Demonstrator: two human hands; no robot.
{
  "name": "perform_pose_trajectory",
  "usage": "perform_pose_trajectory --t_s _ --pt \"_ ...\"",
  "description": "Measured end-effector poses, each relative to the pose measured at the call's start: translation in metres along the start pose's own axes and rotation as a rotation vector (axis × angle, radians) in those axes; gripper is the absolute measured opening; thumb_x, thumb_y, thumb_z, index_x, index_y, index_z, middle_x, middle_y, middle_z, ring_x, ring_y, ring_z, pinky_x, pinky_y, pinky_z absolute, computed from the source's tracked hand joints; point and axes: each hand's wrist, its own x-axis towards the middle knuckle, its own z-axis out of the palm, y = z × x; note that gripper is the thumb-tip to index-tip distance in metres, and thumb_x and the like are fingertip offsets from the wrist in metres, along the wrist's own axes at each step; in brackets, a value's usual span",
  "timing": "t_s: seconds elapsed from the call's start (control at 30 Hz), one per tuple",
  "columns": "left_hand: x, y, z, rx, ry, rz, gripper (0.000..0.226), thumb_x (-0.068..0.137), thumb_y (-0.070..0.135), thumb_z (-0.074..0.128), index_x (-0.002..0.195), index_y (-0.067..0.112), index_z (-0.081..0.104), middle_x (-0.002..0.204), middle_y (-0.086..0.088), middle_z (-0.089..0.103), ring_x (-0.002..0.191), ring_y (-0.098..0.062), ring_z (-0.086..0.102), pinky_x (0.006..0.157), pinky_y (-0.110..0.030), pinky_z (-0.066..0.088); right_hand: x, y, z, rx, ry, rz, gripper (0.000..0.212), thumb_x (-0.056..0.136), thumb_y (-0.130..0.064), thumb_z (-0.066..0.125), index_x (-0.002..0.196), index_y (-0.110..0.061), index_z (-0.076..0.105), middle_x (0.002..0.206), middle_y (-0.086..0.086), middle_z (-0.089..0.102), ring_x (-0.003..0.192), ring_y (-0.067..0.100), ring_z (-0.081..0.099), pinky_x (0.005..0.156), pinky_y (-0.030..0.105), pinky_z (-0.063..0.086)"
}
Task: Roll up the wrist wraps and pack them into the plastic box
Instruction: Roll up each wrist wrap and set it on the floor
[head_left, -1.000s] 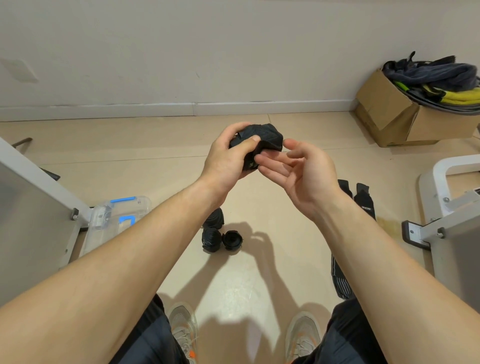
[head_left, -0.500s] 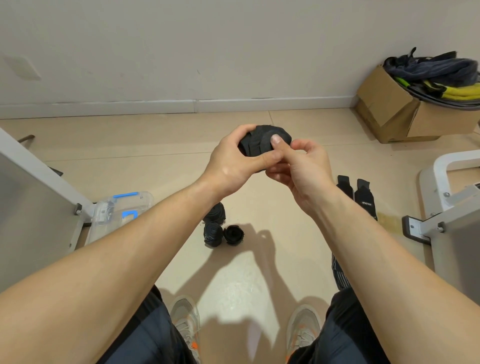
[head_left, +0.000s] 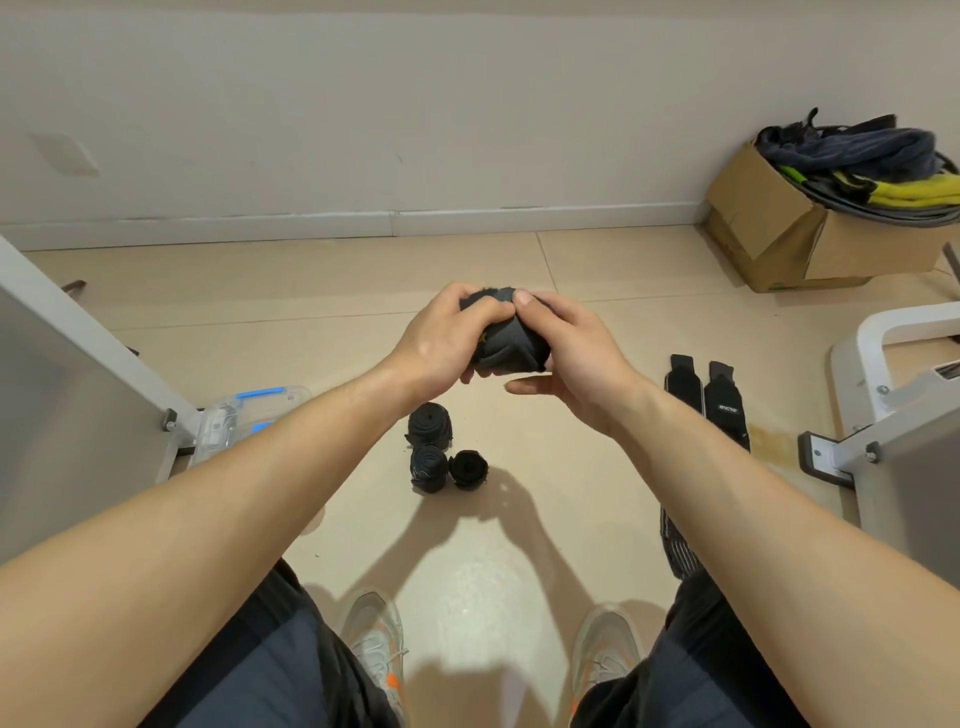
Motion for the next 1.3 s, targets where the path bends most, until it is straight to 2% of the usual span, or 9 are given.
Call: perform_pose_trajectory --t_s 0.17,0.27,0.5,0.7,0.87,1.0,1.17,1.23,1.3 --pt "-0.006 0.0 0.004 -0.021 0.075 -0.116 0.06 0.076 0.064 0.054 0.105 0.012 0.063 0.084 -0.01 0.067 0.06 -0.025 0.064 0.051 -0.031 0.047 0.005 0.017 0.008 0.056 0.06 -0.009 0.037 0.105 -0.033 0.056 0.125 -0.003 0.061 0.112 0.017 0.07 0.095 0.034 0.073 0.077 0.041 0.062" --pt "-0.001 -0.017 0.009 0.102 0.179 -0.11 0.058 0.085 0.073 0.056 0.1 0.017 0.061 0.085 -0.005 0.071 0.061 -0.023 0.066 0.051 -0.029 0.047 0.008 0.032 0.018 0.095 0.1 -0.003 0.031 0.106 -0.032 0.053 0.122 -0.007 0.063 0.115 0.019 0.071 0.094 0.036 0.074 0.073 0.036 0.06" --pt "0.015 -0.071 0.024 0.077 0.276 -0.186 0.038 0.094 0.054 0.058 0.094 0.017 0.062 0.091 -0.002 0.068 0.082 -0.023 0.069 0.071 -0.045 0.062 0.023 0.071 0.025 0.031 0.188 0.118 0.023 0.105 -0.031 0.045 0.116 -0.02 0.062 0.107 0.004 0.069 0.08 0.026 0.073 0.059 0.034 0.057" --pt "0.041 -0.106 0.023 0.067 0.208 -0.286 0.043 0.093 0.047 0.058 0.097 0.004 0.058 0.08 -0.012 0.07 0.054 -0.027 0.064 0.057 -0.045 0.058 0.062 0.112 0.03 -0.09 0.232 0.106 0.031 0.1 -0.044 0.05 0.092 -0.019 0.066 0.093 0.015 0.072 0.07 0.033 0.069 0.046 0.027 0.047" --pt "0.069 -0.144 0.02 0.049 0.136 -0.404 0.047 0.095 0.052 0.054 0.102 0.006 0.06 0.086 -0.011 0.07 0.061 -0.028 0.066 0.059 -0.041 0.058 0.104 0.155 0.028 -0.093 0.253 0.182 0.028 0.098 -0.034 0.051 0.081 -0.017 0.063 0.087 0.018 0.069 0.073 0.04 0.069 0.047 0.028 0.047" --pt "0.093 -0.184 0.024 0.114 0.119 -0.391 0.051 0.086 0.066 0.053 0.103 0.018 0.054 0.097 -0.005 0.068 0.072 -0.026 0.069 0.063 -0.039 0.058 0.136 0.185 0.02 -0.095 0.238 0.264 0.029 0.102 -0.033 0.05 0.093 -0.01 0.066 0.088 0.012 0.07 0.068 0.028 0.068 0.047 0.028 0.048" --pt "0.121 -0.233 0.031 -0.012 0.117 -0.345 0.046 0.09 0.048 0.069 0.12 0.018 0.053 0.105 -0.005 0.066 0.079 -0.017 0.065 0.057 -0.026 0.051 0.173 0.213 0.001 -0.027 0.177 0.479 0.038 0.1 -0.049 0.049 0.115 -0.018 0.067 0.099 0.005 0.074 0.077 0.021 0.069 0.06 0.031 0.054" --pt "0.13 -0.246 0.032 -0.101 0.143 -0.337 0.055 0.086 0.048 0.072 0.125 0.016 0.052 0.105 -0.006 0.066 0.088 -0.018 0.07 0.064 -0.026 0.057 0.18 0.223 -0.009 0.052 0.131 0.492 0.033 0.098 -0.042 0.055 0.117 -0.018 0.066 0.1 0.004 0.073 0.083 0.022 0.068 0.068 0.033 0.053" --pt "0.138 -0.257 0.033 0.053 0.186 -0.324 0.056 0.086 0.05 0.072 0.128 0.019 0.052 0.109 -0.001 0.063 0.098 -0.017 0.067 0.078 -0.03 0.056 0.185 0.235 -0.017 0.022 0.165 0.456 0.03 0.095 -0.034 0.062 0.119 -0.015 0.062 0.101 0.003 0.07 0.089 0.024 0.069 0.07 0.033 0.052"
